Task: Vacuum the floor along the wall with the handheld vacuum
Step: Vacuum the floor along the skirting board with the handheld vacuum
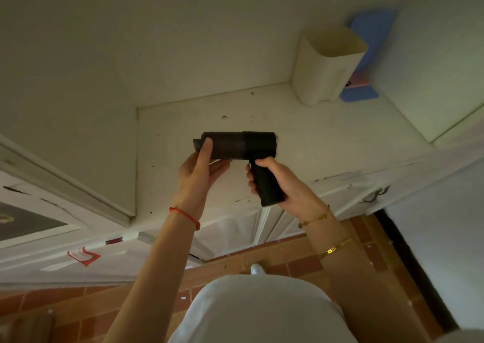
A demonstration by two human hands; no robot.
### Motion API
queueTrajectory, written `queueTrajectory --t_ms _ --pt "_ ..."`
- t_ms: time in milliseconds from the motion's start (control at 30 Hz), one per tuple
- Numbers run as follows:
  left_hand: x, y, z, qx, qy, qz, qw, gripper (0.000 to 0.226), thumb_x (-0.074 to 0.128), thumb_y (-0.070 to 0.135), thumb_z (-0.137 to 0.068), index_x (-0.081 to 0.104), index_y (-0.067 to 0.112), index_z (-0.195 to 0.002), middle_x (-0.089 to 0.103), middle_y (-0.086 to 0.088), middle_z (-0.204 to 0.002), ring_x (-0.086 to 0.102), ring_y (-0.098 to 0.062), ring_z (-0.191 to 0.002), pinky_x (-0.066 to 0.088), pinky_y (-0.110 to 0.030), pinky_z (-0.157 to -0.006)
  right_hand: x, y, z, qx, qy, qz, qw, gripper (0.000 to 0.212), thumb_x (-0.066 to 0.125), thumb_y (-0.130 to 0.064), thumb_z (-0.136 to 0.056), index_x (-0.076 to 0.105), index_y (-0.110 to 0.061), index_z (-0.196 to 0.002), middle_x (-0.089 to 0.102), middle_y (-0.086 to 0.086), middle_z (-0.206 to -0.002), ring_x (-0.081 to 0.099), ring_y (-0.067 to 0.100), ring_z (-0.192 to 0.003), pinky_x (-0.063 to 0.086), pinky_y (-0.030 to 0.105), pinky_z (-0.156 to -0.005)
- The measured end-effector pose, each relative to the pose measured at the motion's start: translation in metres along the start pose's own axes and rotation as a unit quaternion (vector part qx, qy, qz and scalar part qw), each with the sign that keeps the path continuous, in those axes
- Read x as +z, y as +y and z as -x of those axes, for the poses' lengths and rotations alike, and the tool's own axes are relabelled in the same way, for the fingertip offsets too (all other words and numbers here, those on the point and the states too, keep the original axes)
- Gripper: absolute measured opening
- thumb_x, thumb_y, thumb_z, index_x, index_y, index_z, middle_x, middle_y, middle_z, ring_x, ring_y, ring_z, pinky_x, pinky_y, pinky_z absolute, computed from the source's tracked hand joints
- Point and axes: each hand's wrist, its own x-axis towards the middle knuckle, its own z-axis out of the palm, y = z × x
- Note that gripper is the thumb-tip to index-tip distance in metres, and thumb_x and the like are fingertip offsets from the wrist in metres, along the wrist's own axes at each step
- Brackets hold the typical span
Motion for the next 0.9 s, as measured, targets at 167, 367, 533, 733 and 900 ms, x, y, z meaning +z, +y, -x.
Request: queueTrajectory --t_ms 167,367,533,733,900 --pt "0.018 -0.01 0.012 -0.031 -0.061 -0.032 0.997 0.038 0.055 0.037 -0.099 0.06 0.009 -0.124 0.07 -0.014 -0.118 0.072 -0.02 -0.105 0.057 -0.033 -0.095 -0.015 0.015 0.033 -0.016 0.035 -0.064 0.997 0.016 0.053 -0.023 -0.093 0.059 -0.008 -0.095 0.057 0.004 -0.076 0.054 0.015 -0.066 0.047 0.026 -0.065" --pt "0.048 -0.032 0.03 -0.072 -0.14 -0.077 0.984 0.031 0.053 0.038 -0.098 0.061 0.016 -0.118 0.07 -0.011 -0.118 0.072 -0.019 -0.104 0.055 -0.036 -0.098 -0.046 0.037 0.073 -0.028 0.13 -0.086 0.987 0.016 0.054 -0.025 -0.092 0.061 -0.01 -0.094 0.059 0.005 -0.076 0.058 0.016 -0.064 0.05 0.026 -0.061" --pt "0.079 -0.054 0.047 -0.096 -0.192 -0.116 0.97 0.041 0.053 0.04 -0.098 0.059 0.012 -0.128 0.07 -0.01 -0.12 0.071 -0.019 -0.106 0.055 -0.038 -0.099 -0.064 0.055 0.121 -0.072 0.183 -0.113 0.974 0.018 0.055 -0.026 -0.093 0.06 -0.01 -0.099 0.06 0.004 -0.077 0.057 0.015 -0.068 0.05 0.027 -0.066" --pt "0.124 -0.082 0.082 -0.094 -0.258 -0.147 0.95 0.028 0.052 0.041 -0.1 0.062 0.021 -0.117 0.071 -0.007 -0.118 0.072 -0.013 -0.101 0.057 -0.032 -0.095 -0.085 0.073 0.179 -0.118 0.251 -0.145 0.95 0.02 0.058 -0.025 -0.091 0.062 -0.009 -0.1 0.06 0.007 -0.08 0.058 0.018 -0.071 0.049 0.03 -0.071" --pt "0.165 -0.108 0.122 -0.096 -0.314 -0.164 0.93 0.02 0.051 0.042 -0.1 0.063 0.028 -0.108 0.07 -0.006 -0.118 0.072 -0.011 -0.102 0.056 -0.031 -0.095 -0.111 0.089 0.236 -0.139 0.297 -0.17 0.929 0.021 0.055 -0.024 -0.093 0.059 -0.007 -0.105 0.06 0.007 -0.082 0.058 0.018 -0.072 0.05 0.029 -0.071"
